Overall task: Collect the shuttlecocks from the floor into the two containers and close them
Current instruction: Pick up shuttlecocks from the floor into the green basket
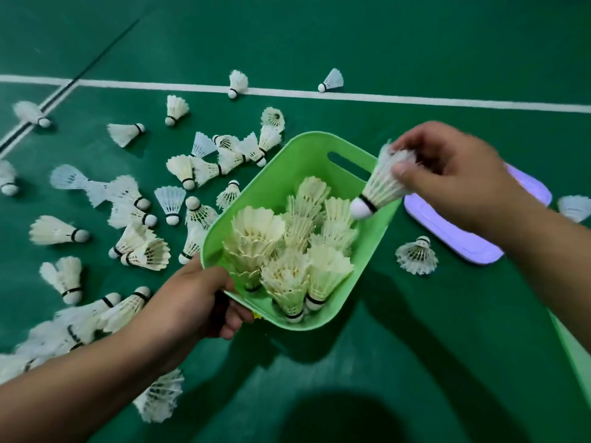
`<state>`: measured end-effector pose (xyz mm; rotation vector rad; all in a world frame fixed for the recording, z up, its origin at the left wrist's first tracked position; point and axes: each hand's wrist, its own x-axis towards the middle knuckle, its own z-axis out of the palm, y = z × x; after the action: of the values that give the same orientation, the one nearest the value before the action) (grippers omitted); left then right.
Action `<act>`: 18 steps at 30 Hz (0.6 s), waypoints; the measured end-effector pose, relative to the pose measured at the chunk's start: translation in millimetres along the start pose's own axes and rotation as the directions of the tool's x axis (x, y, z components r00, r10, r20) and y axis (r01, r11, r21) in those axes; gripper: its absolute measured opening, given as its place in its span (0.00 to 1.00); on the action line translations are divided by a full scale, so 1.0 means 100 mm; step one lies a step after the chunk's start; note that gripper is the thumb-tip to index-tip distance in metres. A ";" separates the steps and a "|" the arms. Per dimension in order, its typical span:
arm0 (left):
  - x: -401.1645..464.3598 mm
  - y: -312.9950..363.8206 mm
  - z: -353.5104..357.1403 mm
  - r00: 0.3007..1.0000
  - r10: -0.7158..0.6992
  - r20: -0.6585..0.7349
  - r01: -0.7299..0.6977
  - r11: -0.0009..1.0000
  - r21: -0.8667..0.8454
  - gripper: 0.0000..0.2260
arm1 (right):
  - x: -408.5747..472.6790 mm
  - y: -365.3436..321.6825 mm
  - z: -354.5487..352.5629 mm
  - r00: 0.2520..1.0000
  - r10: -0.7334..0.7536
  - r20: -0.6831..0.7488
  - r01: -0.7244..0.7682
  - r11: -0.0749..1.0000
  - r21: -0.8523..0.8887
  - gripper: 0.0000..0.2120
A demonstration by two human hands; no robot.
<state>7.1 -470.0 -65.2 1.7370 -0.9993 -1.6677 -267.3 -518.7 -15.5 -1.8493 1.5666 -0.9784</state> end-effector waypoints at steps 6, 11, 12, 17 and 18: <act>-0.11 0.06 -0.06 0.999 -0.038 0.026 0.038 0.999 -0.018 0.06 | -0.06 -0.14 0.53 0.865 0.111 0.490 0.068 0.940 -0.333 0.09; -0.07 -0.03 -0.04 0.998 -0.058 0.014 0.058 0.998 0.038 0.08 | -0.17 -0.03 0.70 0.721 0.105 0.685 0.189 0.921 -0.340 0.13; -0.06 -0.05 -0.01 0.997 -0.080 0.024 0.079 0.996 0.032 0.08 | -0.20 0.01 0.68 0.747 0.077 0.661 0.178 0.934 -0.311 0.14; -0.01 -0.04 0.06 0.995 -0.101 -0.001 0.101 0.995 -0.013 0.07 | -0.07 0.57 0.29 0.959 -0.088 -0.270 0.053 0.989 -0.137 0.14; 0.01 -0.02 0.08 0.996 -0.091 -0.012 0.090 0.996 -0.014 0.07 | -0.02 0.79 0.21 0.930 -0.011 -0.368 -0.055 0.984 -0.171 0.13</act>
<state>-0.2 -468.5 -68.3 1.8061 -0.9143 -1.7130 -298.2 -533.1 -90.3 -1.8359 1.9467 -1.2681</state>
